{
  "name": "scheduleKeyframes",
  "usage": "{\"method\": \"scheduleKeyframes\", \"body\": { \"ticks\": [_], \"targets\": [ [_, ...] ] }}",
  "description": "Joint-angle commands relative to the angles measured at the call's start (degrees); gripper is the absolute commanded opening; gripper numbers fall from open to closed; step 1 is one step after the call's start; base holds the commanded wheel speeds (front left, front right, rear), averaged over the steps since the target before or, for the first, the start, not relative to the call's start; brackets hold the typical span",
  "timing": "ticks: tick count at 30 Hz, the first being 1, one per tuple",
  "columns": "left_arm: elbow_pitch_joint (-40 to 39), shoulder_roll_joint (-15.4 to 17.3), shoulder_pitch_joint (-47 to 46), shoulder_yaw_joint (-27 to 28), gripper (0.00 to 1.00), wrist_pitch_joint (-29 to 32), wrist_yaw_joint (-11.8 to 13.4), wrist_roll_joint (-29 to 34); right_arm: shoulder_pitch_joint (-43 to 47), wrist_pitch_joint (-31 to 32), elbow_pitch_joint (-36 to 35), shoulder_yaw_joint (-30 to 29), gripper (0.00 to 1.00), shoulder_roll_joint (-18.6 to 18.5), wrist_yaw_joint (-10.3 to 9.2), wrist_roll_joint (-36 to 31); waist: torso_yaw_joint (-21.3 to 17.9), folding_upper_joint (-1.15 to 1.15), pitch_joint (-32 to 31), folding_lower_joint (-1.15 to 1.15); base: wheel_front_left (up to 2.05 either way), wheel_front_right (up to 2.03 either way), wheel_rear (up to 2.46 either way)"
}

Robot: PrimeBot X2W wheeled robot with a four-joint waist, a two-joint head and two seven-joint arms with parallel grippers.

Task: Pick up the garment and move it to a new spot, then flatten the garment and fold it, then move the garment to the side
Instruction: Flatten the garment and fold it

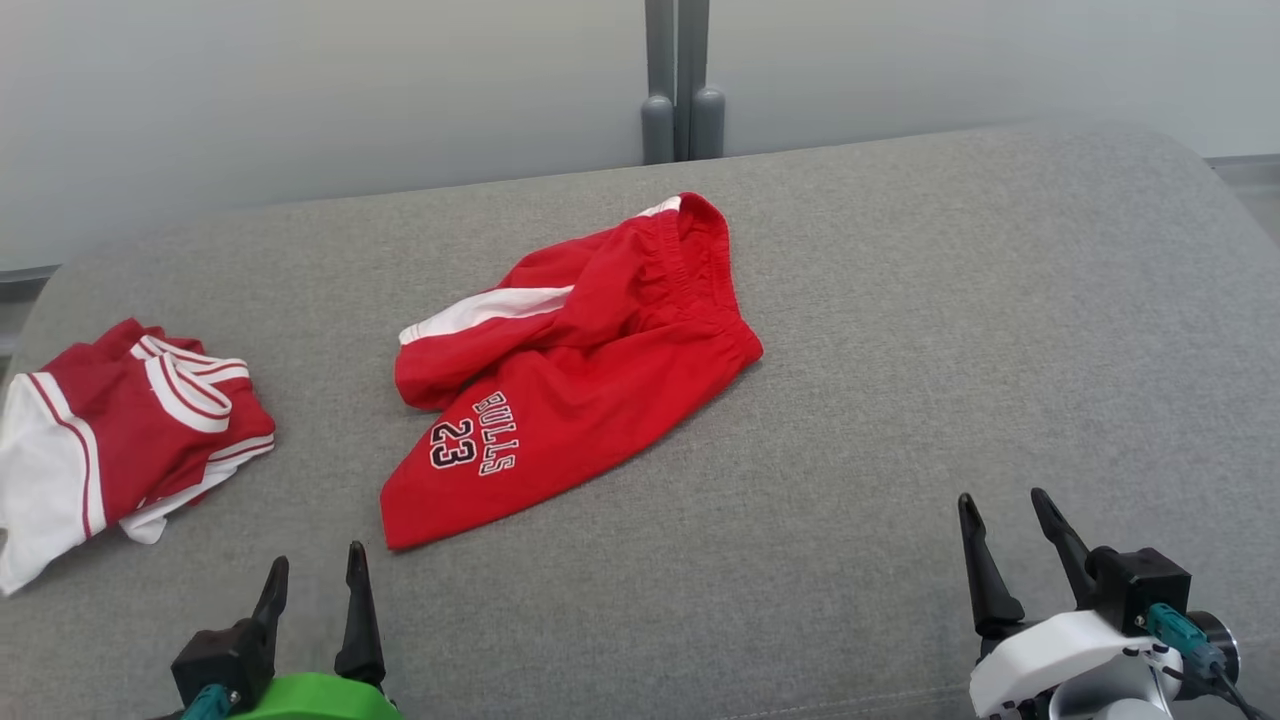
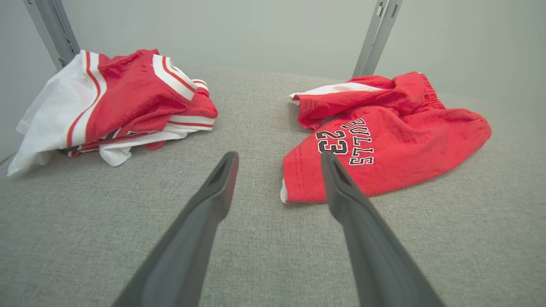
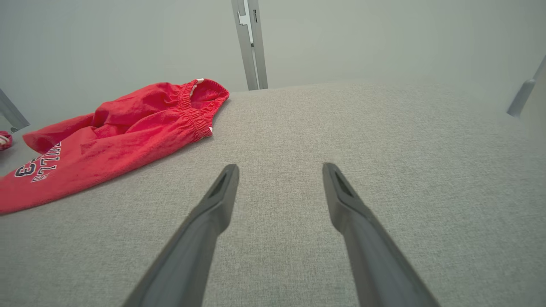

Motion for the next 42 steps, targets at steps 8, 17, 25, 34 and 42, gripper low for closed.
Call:
{"method": "scheduleKeyframes", "body": {
  "ticks": [8,17,25,34,42],
  "targets": [
    [-11.51,-3.92,6.36,6.52,1.0,-0.44,-2.57,5.46,1.01,0.0,0.3,-0.5,1.0,-0.06,-0.02,0.71,3.89,0.0,-2.02,0.0,0.0,0.0,0.0],
    [-17.13,-7.55,11.48,12.24,1.0,-0.45,-6.12,11.89,1.83,-0.24,1.04,-1.1,1.0,-0.08,-0.02,1.09,5.14,0.0,-2.94,0.0,0.0,0.0,0.0],
    [-16.89,-8.52,10.85,12.98,1.0,-0.47,-8.07,14.1,-2.64,2.93,2.87,0.45,1.0,-0.08,-0.02,-0.06,6.39,0.0,-2.66,0.0,0.0,0.0,0.0],
    [-16.3,-8.67,9.82,11.59,1.0,-0.46,-9.09,14.4,-16.68,11.43,10.99,1.82,1.0,-0.08,-0.02,0.21,9.23,0.0,-0.42,0.0,0.0,0.0,0.0],
    [-16.2,-8.66,7.17,9.26,1.0,-0.46,-9.7,14.49,-31.84,19.03,23.29,-1.06,1.0,-0.09,-0.02,-1.08,13.95,0.0,4.77,0.0,0.0,0.0,0.0]
  ]
}}
